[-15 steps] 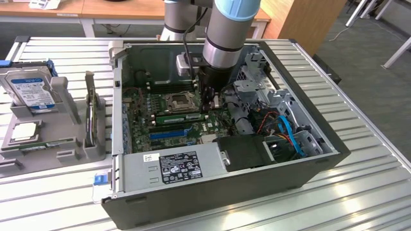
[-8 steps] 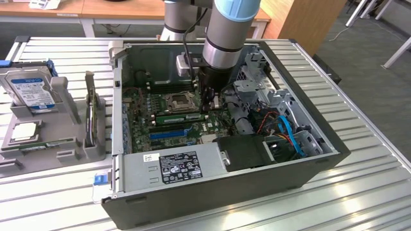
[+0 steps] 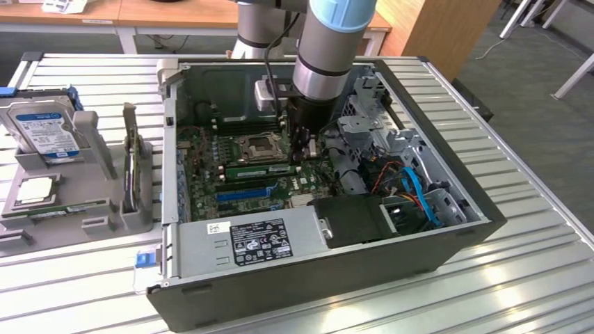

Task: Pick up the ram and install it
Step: 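Press down the ram until it locks into place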

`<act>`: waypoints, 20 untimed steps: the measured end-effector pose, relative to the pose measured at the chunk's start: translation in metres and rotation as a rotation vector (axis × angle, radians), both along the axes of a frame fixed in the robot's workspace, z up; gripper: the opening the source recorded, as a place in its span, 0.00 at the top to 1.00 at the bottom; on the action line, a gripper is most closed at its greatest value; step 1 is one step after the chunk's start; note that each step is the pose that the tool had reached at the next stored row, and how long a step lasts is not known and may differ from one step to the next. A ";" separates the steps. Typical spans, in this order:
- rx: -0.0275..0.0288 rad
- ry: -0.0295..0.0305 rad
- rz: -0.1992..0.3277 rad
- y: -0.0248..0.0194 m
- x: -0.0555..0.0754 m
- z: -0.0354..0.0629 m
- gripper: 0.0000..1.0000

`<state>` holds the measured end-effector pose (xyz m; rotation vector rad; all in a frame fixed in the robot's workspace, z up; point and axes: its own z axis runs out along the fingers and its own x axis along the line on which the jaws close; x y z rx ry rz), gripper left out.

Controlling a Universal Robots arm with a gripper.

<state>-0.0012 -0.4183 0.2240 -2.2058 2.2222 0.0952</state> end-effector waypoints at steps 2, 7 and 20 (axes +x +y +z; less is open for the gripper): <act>0.0001 0.0000 0.000 0.0000 0.000 -0.0001 0.90; 0.0001 -0.0001 0.000 0.0000 0.000 -0.0017 0.90; -0.0006 0.0021 0.000 0.0000 0.000 0.0089 0.90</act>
